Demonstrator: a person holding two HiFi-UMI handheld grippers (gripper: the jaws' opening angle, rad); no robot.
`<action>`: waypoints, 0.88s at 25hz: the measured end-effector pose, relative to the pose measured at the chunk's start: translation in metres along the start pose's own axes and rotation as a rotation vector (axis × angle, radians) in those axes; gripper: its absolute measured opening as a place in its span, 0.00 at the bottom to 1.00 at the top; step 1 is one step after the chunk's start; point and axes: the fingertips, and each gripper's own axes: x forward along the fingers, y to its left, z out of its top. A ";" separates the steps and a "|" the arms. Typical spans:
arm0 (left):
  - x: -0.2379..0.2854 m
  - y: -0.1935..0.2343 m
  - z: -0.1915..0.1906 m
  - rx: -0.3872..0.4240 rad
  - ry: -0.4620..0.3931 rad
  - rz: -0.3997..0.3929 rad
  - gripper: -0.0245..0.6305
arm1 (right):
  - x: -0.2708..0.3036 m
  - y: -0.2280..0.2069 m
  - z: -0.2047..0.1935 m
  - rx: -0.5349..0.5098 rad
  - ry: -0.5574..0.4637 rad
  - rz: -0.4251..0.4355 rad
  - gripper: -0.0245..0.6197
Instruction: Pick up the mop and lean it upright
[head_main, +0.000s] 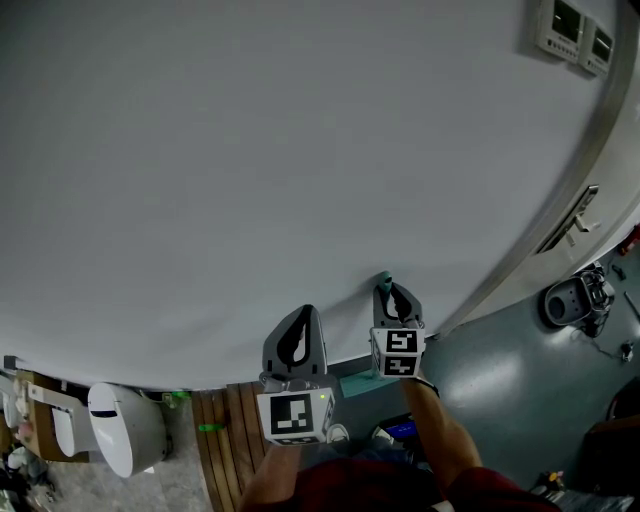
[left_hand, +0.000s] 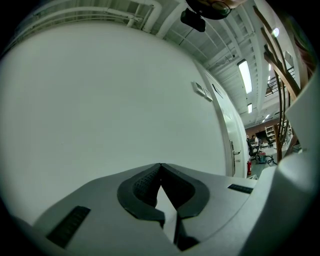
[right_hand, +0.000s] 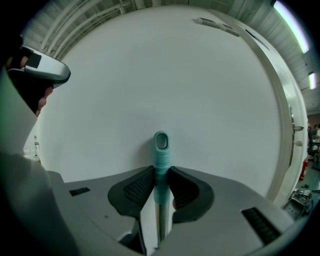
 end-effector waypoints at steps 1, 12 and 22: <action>0.000 0.000 0.000 0.000 -0.001 0.000 0.06 | 0.000 0.000 0.000 0.000 -0.001 0.000 0.20; -0.002 -0.003 -0.002 0.006 0.012 -0.004 0.06 | -0.033 0.001 -0.003 0.002 -0.015 0.004 0.20; -0.001 -0.013 -0.003 0.006 0.014 -0.023 0.06 | -0.082 0.004 -0.009 -0.009 -0.043 0.016 0.20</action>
